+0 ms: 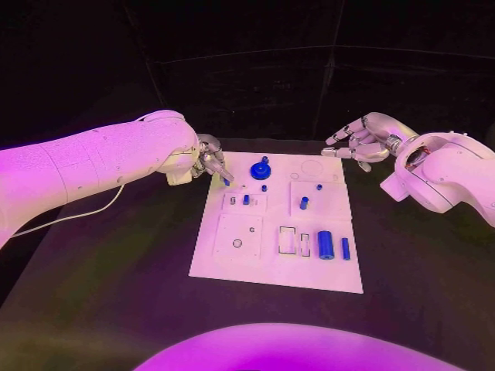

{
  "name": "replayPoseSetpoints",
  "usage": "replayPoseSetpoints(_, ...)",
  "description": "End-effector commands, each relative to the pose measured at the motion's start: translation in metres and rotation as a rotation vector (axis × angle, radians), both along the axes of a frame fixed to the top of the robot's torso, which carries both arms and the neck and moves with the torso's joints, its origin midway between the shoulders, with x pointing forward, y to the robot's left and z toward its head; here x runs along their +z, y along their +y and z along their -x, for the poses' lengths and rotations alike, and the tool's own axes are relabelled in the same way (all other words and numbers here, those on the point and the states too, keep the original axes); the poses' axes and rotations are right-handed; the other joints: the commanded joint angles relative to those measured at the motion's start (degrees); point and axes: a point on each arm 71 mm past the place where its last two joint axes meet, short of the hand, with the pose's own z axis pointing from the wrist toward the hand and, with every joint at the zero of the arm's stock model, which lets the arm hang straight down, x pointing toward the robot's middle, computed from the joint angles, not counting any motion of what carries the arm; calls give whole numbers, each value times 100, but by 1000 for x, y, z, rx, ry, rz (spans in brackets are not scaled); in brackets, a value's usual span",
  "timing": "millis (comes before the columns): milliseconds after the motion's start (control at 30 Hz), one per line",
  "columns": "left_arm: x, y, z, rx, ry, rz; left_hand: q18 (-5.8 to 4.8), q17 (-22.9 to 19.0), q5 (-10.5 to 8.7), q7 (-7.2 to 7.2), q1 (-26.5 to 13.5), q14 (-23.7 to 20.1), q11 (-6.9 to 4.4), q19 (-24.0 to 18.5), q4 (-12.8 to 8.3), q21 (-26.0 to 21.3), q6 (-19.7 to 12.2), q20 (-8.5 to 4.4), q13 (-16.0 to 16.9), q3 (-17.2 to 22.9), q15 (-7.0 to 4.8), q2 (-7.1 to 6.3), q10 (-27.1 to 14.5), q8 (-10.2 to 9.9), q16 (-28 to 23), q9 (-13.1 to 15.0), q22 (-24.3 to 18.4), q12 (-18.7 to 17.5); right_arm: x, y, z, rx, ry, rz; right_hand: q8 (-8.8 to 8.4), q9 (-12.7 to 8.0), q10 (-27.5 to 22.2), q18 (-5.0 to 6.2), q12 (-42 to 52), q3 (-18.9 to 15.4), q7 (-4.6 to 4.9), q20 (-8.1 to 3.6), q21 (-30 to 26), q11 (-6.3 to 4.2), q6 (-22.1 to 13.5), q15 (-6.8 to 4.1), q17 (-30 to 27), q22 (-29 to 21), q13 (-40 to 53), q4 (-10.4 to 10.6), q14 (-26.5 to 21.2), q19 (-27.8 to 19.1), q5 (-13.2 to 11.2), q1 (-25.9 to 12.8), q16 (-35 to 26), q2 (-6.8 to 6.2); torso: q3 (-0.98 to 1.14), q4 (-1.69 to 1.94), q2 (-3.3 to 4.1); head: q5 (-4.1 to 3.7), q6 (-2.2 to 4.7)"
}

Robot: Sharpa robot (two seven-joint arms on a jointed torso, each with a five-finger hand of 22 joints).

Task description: Assemble the parts on the task board

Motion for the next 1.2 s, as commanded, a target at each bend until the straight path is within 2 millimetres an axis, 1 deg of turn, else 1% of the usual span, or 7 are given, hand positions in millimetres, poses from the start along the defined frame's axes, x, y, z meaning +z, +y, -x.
replayPoseSetpoints(33,1,-4,4,-1,-22,41,-49,1509,30,-44,-18,595,-11,44,-471,39,27,-15,-9,536,-45,-52,32,16,18,3,12,-14,2,1,0,0,-9,-9,31,-5,-28,72,28,-11,-1,12,-23,2,-27,-12,4,-5,-5,29,237,32,20,75,-24,3,0,-6,6,25,-11)
replayPoseSetpoints(367,-6,-12,17,-34,-36,90,-49,1509,31,-42,-113,595,-9,47,-538,38,31,-15,-18,758,-45,-127,52,21,18,8,19,-28,2,1,-1,1,-8,-10,31,-5,-28,72,28,-11,-1,12,-23,2,-27,-12,4,-5,-5,29,237,32,20,75,-24,3,3,-24,7,45,-37)
replayPoseSetpoints(400,-7,-13,18,-35,-33,90,-49,1509,31,-41,-142,595,-9,47,-549,37,32,-15,-21,813,-44,-146,54,22,18,10,20,-32,2,1,-1,0,-8,-10,31,-5,-28,72,28,-11,-1,12,-23,2,-27,-12,4,-5,-5,29,237,32,20,75,-24,3,4,-26,7,43,-42)
replayPoseSetpoints(433,-8,-13,19,-37,-29,89,-48,1509,31,-39,-280,595,-8,48,-601,32,35,-14,-37,1075,-43,-236,64,30,18,17,24,-50,2,1,-1,0,-7,-10,31,-5,-28,72,28,-11,-1,12,-23,2,-27,-12,4,-5,-5,29,237,32,20,75,-24,3,6,-26,7,41,-44)
replayPoseSetpoints(833,-19,-13,26,-39,22,61,-49,1509,31,-35,-433,595,-5,49,-667,27,32,-11,-39,1404,-40,-346,75,46,18,32,35,-58,1,0,-1,0,-7,-9,31,-5,-28,72,28,-11,-1,12,-23,2,-27,-12,4,-5,-5,29,237,32,20,75,-24,3,6,-14,7,37,-69)
replayPoseSetpoints(1133,-23,-11,30,-46,49,48,-49,1509,31,-35,-433,595,-5,49,-667,27,32,-11,-39,1404,-40,-346,75,46,18,32,35,-58,1,0,-1,-1,-6,-9,31,-5,-28,72,28,-11,-1,12,-23,2,-27,-12,4,-5,-5,29,237,32,20,75,-24,3,6,-21,7,46,-79)
replayPoseSetpoints(1200,-23,-11,30,-47,53,46,-48,1509,31,-34,-507,595,-3,49,-695,24,30,-9,-42,1557,-38,-400,79,57,18,42,37,-62,1,0,-1,-1,-6,-9,32,-4,-28,72,28,-12,-1,12,-23,1,-26,-12,5,-5,-5,29,237,32,20,75,-24,4,4,-18,7,42,-85)
